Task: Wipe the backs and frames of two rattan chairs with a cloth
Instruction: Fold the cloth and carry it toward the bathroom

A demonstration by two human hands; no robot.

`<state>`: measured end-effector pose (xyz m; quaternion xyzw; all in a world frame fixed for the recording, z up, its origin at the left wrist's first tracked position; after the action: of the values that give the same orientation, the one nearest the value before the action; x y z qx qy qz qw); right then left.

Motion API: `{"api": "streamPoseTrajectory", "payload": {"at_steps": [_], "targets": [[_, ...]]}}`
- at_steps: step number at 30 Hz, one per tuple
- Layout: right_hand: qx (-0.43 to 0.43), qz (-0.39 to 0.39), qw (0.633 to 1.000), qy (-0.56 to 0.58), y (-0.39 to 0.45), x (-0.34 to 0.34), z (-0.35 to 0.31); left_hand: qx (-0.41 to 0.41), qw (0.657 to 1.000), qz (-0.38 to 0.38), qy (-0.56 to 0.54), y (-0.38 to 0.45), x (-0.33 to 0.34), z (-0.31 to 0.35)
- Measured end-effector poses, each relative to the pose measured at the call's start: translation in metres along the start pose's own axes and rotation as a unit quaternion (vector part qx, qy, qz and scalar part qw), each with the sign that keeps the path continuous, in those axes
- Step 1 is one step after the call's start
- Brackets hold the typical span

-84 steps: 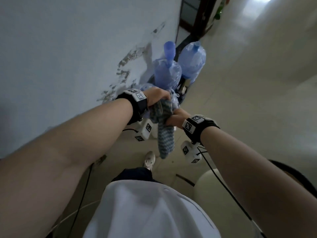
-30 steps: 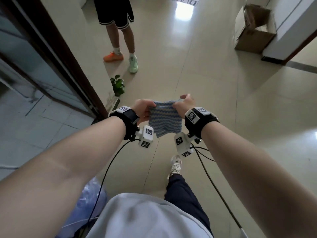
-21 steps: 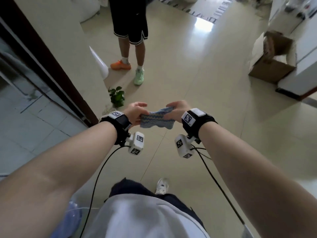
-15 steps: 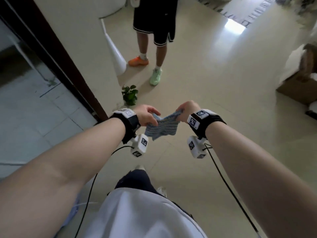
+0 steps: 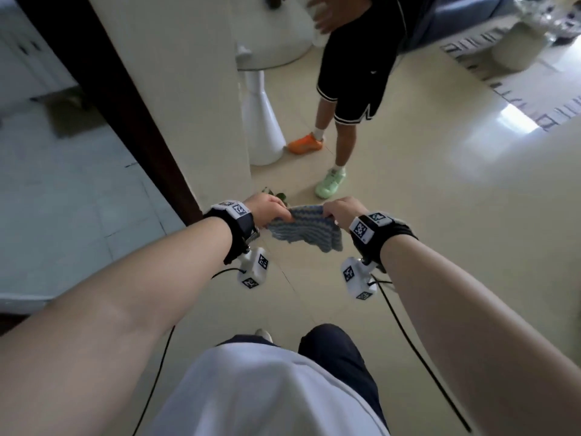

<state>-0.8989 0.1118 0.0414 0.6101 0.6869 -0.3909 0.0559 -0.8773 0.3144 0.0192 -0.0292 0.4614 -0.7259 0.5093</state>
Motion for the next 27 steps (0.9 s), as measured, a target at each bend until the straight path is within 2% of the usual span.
{"api": "streamPoseTrajectory", "payload": {"at_steps": [3, 6, 10, 13, 15, 20, 24, 27], "targets": [[-0.010, -0.022, 0.998, 0.061, 0.042, 0.003, -0.032, -0.035, 0.992, -0.002, -0.124, 0.014, -0.021, 0.004], [-0.044, -0.068, 0.995, 0.061, 0.074, 0.013, -0.065, -0.091, 0.940, 0.006, -0.328, 0.017, -0.035, 0.001], [-0.088, -0.134, 0.985, 0.063, 0.102, 0.021, -0.099, -0.119, 0.869, 0.041, -0.479, 0.012, -0.043, 0.004], [-0.127, -0.211, 0.968, 0.042, 0.114, 0.038, -0.114, -0.140, 0.829, 0.082, -0.535, 0.006, -0.042, -0.003], [-0.141, -0.294, 0.945, 0.017, 0.119, 0.057, -0.120, -0.162, 0.785, 0.168, -0.574, -0.008, -0.037, -0.017], [-0.193, -0.389, 0.900, -0.029, 0.115, 0.073, -0.126, -0.198, 0.756, 0.241, -0.576, -0.022, -0.013, -0.038], [-0.241, -0.462, 0.850, -0.080, 0.085, 0.096, -0.120, -0.193, 0.708, 0.319, -0.600, -0.058, 0.017, -0.056], [-0.278, -0.525, 0.782, -0.187, 0.061, 0.106, -0.113, -0.179, 0.649, 0.362, -0.644, -0.087, 0.043, -0.063]]}}
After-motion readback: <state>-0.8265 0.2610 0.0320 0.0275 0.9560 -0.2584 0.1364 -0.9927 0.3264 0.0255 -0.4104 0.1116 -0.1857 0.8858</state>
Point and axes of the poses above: each hand's wrist, its own y-axis towards the middle knuckle, its own x-axis out of the palm, z = x × y, the point moved 7 cm from there along y, towards the middle knuckle, and after that the axes turned 13 degrees about -x, right-handed, at the moved point
